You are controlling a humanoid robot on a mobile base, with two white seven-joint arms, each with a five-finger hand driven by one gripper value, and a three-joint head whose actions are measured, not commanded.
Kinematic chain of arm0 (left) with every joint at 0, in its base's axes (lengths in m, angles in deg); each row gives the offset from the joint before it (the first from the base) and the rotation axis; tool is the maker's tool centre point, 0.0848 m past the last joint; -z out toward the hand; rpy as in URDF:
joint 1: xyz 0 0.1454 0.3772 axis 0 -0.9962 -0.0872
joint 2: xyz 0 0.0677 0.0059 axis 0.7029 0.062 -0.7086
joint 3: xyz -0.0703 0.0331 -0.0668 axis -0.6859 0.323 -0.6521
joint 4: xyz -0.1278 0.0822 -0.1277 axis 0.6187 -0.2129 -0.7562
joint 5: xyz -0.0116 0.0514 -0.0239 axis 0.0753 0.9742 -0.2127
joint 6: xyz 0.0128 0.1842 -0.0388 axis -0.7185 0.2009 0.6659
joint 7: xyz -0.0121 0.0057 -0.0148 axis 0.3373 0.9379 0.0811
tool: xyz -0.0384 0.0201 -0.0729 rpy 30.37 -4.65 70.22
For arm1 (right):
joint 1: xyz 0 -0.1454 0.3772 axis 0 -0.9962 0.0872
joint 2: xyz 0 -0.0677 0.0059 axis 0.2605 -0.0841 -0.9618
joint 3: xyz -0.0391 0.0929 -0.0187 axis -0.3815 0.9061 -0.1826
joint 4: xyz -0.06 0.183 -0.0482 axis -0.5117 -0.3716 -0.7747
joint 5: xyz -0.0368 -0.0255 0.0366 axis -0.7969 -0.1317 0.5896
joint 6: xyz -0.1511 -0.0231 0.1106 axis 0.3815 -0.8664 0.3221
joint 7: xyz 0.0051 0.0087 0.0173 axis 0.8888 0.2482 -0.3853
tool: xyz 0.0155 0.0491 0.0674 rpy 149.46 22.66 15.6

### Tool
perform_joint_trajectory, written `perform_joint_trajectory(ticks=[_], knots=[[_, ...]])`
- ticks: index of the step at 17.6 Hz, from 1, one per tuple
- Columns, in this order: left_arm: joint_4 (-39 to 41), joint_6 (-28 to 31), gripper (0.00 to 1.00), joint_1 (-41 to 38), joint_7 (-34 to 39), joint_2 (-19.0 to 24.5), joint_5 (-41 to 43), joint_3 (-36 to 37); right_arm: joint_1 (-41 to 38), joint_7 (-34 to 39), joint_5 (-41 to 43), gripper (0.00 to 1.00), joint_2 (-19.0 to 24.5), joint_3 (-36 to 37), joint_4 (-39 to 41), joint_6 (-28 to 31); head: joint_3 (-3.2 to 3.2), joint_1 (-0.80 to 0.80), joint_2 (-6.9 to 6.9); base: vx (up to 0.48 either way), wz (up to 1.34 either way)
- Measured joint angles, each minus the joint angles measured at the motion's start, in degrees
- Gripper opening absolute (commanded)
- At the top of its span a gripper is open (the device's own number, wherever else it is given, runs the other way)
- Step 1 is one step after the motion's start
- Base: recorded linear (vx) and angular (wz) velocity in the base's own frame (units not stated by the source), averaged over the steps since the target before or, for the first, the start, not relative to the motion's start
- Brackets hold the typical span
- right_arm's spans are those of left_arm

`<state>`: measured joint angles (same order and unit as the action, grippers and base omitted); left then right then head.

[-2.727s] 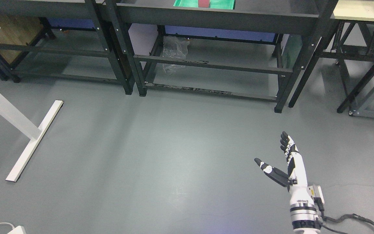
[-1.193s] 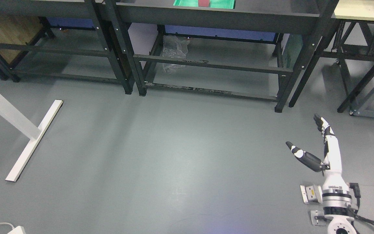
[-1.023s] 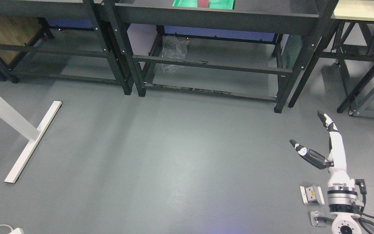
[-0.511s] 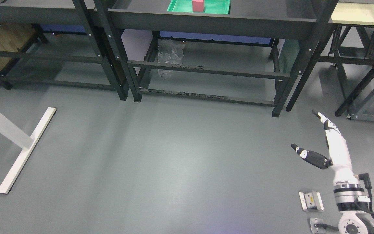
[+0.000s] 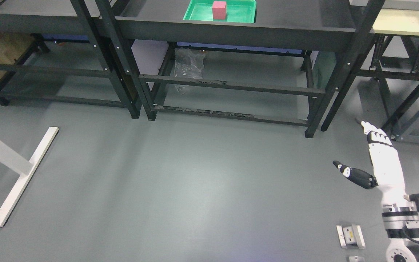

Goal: Pick pink block from left shelf to tray
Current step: 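Raise the right hand while driving toward the black shelf, then reach the right hand over the green tray toward the pink cube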

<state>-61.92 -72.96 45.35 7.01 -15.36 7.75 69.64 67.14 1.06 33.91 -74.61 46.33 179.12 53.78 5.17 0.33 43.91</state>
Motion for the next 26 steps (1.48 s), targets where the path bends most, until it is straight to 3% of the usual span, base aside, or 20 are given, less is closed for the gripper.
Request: perform_joint_trajectory(ticks=[10, 26], knots=[[0.0, 0.0, 1.00, 0.0, 0.0, 0.0, 0.0, 0.0, 2.5, -1.3, -12.1, 0.96, 5.1, -1.2, 0.1, 12.9, 0.00, 0.00, 0.00, 0.051, 0.20], [0.0, 0.0, 1.00, 0.0, 0.0, 0.0, 0.0, 0.0, 3.5, -1.5, -11.5, 0.97, 7.4, -2.5, 0.2, 14.8, 0.00, 0.00, 0.00, 0.141, 0.14]])
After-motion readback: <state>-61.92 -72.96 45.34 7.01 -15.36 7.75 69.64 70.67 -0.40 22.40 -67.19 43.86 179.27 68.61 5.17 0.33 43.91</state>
